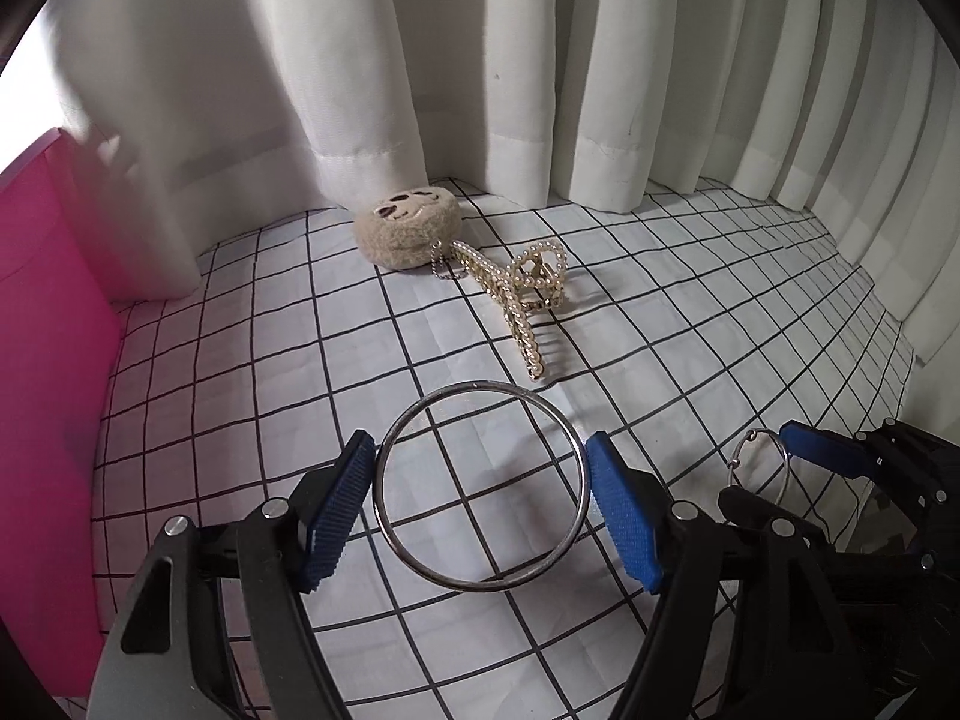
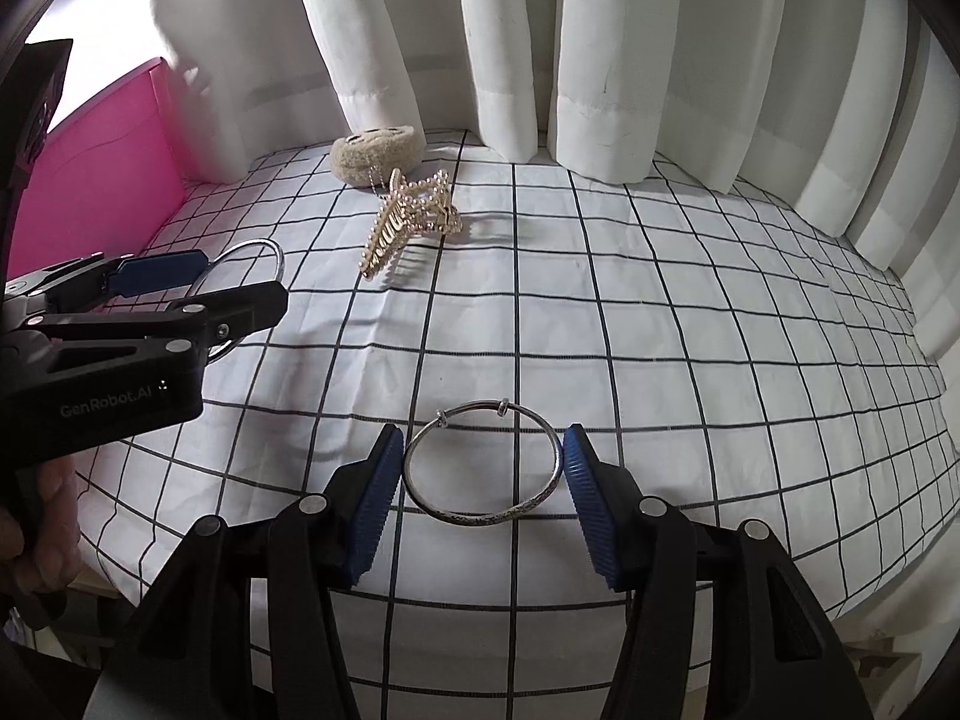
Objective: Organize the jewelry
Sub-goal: 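Carry the hoop with the left gripper while the right gripper carries the bangle over the tub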
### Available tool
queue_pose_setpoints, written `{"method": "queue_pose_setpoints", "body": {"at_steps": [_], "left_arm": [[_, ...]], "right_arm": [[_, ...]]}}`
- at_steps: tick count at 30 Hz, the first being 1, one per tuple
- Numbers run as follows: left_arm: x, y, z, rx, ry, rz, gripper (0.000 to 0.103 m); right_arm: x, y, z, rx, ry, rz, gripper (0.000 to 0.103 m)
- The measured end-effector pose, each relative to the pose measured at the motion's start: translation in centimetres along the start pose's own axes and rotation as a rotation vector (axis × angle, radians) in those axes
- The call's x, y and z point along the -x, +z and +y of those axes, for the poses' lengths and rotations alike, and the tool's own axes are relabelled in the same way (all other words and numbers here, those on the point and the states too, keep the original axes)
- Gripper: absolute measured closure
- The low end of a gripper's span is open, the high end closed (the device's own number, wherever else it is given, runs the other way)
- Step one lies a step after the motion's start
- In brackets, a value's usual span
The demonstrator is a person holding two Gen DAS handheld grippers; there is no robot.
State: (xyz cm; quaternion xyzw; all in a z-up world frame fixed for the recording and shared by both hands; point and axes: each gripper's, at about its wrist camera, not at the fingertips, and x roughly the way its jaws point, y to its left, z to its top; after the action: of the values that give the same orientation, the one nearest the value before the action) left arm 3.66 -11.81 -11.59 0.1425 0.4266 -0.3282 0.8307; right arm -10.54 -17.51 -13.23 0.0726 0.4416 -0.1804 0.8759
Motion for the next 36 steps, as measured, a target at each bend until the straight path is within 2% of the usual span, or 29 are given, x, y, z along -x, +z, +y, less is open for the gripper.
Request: {"method": "queue_pose_setpoints", "body": {"at_steps": [8, 14, 27, 36], "left_arm": [[4.7, 2.1, 2.8, 0.085, 0.048, -0.102, 0.033], [8.5, 3.3, 5.6, 0.164, 0.118, -0.185, 0.033], [17.5, 4.7, 11.2, 0.319, 0.314, -0.355, 0.033], [23.1, 3.4, 15.7, 0.395, 0.494, -0.434, 0.033]], "right_arm": [[1.8, 3.6, 1.5, 0.075, 0.029, -0.071, 0.05], [3.6, 6.9, 3.9, 0.164, 0.07, -0.143, 0.05], [7.1, 14.4, 10.3, 0.356, 0.233, -0.3, 0.05], [9.3, 18.3, 18.1, 0.485, 0.384, -0.398, 0.05]]}}
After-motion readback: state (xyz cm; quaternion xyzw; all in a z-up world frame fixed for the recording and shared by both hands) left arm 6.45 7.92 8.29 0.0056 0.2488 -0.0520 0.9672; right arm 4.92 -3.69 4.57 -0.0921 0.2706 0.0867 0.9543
